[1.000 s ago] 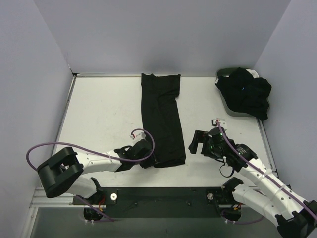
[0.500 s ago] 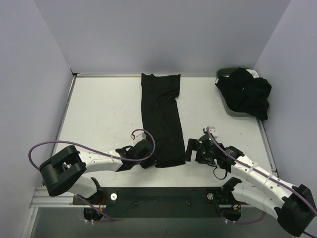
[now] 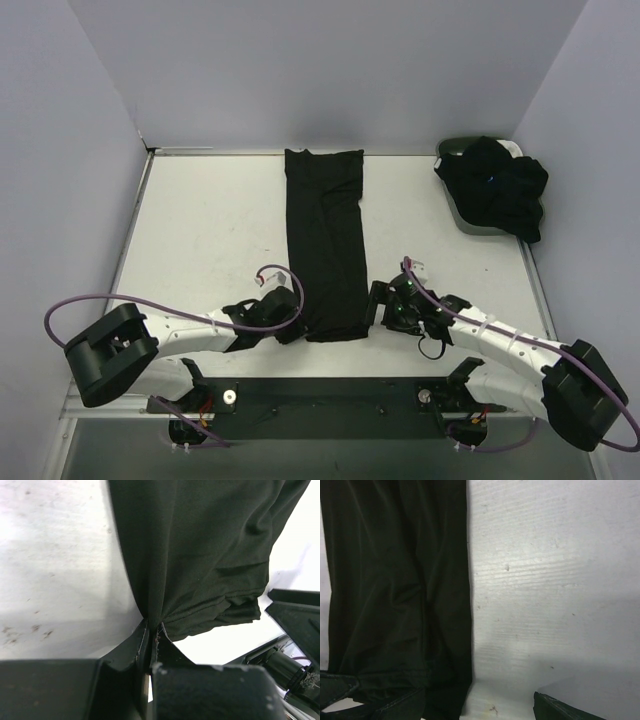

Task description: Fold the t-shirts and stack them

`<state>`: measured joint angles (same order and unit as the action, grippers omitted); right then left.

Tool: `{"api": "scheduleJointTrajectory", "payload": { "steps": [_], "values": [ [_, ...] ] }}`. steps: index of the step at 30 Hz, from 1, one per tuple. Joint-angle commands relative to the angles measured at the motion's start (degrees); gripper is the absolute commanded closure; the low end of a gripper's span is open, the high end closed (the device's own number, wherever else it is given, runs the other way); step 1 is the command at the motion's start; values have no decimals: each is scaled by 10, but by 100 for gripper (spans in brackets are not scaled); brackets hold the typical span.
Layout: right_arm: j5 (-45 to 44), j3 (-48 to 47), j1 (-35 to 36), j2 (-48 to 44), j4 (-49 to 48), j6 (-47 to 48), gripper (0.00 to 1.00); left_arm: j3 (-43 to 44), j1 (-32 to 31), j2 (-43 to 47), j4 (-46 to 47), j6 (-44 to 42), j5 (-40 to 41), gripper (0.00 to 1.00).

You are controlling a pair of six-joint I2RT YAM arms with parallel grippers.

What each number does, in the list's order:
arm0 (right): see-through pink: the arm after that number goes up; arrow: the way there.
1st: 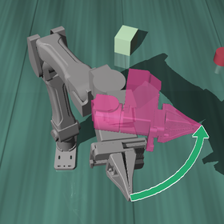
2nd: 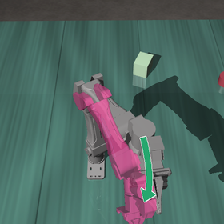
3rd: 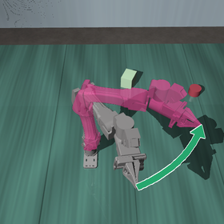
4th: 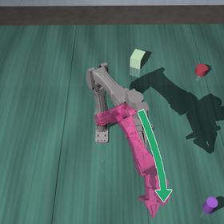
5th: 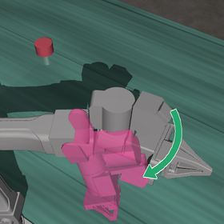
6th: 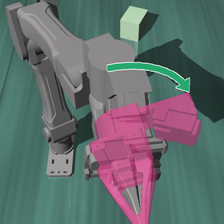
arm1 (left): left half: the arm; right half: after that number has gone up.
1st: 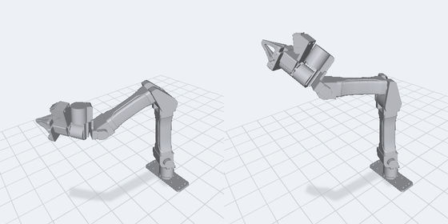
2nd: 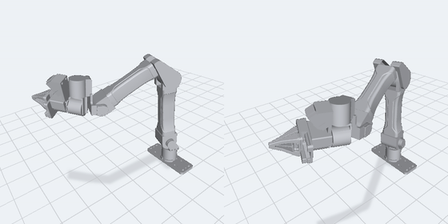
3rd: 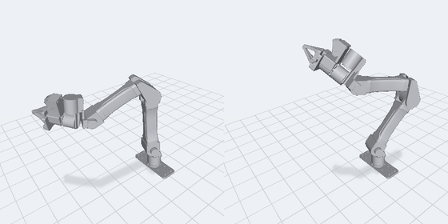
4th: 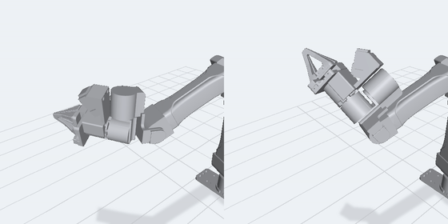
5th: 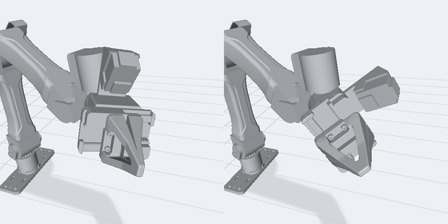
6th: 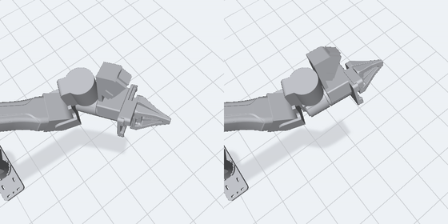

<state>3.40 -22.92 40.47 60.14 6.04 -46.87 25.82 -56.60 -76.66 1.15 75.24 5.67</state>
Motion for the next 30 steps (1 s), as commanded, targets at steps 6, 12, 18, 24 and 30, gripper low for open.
{"api": "scheduleJointTrajectory", "payload": {
  "steps": [6,12,18,24,30],
  "values": [
    [-3,4,39,58,-71,-50,21,-26,2,7,-34,5,12,100],
    [-16,-5,76,78,-68,-67,38,-25,6,1,-32,4,10,100],
    [-46,-5,90,66,-35,-76,51,-31,13,9,-34,3,9,100],
    [-66,-4,91,49,-11,-79,63,-37,15,23,-40,3,8,100],
    [-61,-9,92,73,-27,-80,69,-40,15,31,-42,4,8,100]
  ]
}}
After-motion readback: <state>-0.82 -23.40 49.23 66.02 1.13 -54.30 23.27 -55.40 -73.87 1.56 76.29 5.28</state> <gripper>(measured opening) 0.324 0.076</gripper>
